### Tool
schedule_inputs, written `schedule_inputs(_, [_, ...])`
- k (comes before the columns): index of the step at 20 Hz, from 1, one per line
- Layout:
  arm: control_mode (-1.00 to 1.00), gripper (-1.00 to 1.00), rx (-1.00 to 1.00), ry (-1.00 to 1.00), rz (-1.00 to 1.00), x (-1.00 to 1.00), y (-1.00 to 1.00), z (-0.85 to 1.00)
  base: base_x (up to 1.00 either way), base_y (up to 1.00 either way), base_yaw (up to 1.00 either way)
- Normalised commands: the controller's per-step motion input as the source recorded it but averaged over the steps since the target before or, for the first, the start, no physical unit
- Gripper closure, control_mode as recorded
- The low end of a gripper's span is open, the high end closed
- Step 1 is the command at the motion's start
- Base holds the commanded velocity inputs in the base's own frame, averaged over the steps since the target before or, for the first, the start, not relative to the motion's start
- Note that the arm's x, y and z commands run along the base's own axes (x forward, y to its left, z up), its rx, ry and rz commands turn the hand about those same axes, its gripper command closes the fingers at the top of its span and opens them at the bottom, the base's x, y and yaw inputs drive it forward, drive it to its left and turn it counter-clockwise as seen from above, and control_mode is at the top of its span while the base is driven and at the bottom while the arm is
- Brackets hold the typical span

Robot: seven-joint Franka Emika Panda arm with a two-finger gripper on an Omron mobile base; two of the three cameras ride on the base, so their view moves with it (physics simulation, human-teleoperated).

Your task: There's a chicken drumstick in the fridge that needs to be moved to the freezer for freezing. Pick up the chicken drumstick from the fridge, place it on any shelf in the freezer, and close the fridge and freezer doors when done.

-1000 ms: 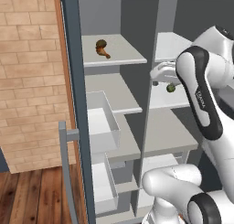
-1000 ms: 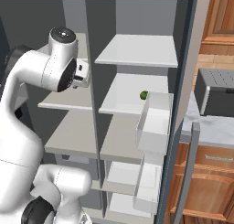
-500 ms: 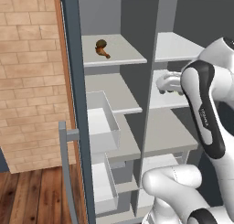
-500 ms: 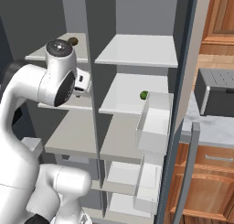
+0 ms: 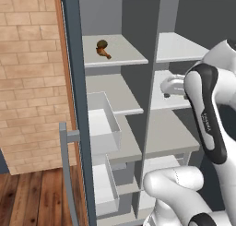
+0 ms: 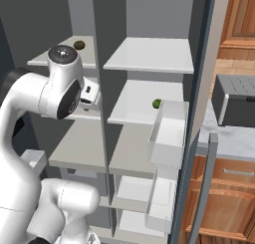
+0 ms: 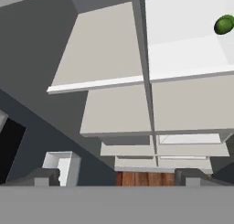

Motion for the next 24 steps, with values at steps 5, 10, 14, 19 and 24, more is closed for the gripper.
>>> schedule_inputs(5, [-1.00, -1.00, -0.01, 0.02, -0.01, -0.30, -0.13, -0.18, 0.00, 0.00, 0.00])
schedule_inputs(10, [-1.00, -1.00, 0.00, 0.03, -0.04, -0.29, -0.13, -0.14, 0.00, 0.00, 0.00])
schedule_inputs(14, [-1.00, -1.00, 0.00, 0.04, -0.06, -0.28, -0.11, -0.13, 0.00, 0.00, 0.00])
schedule_inputs(19, [-1.00, -1.00, 0.00, 0.06, -0.07, -0.32, -0.12, -0.11, 0.00, 0.00, 0.00])
schedule_inputs(24, [1.00, -1.00, -0.01, 0.03, -0.02, -0.23, 0.00, -0.14, -0.22, 0.00, -0.01])
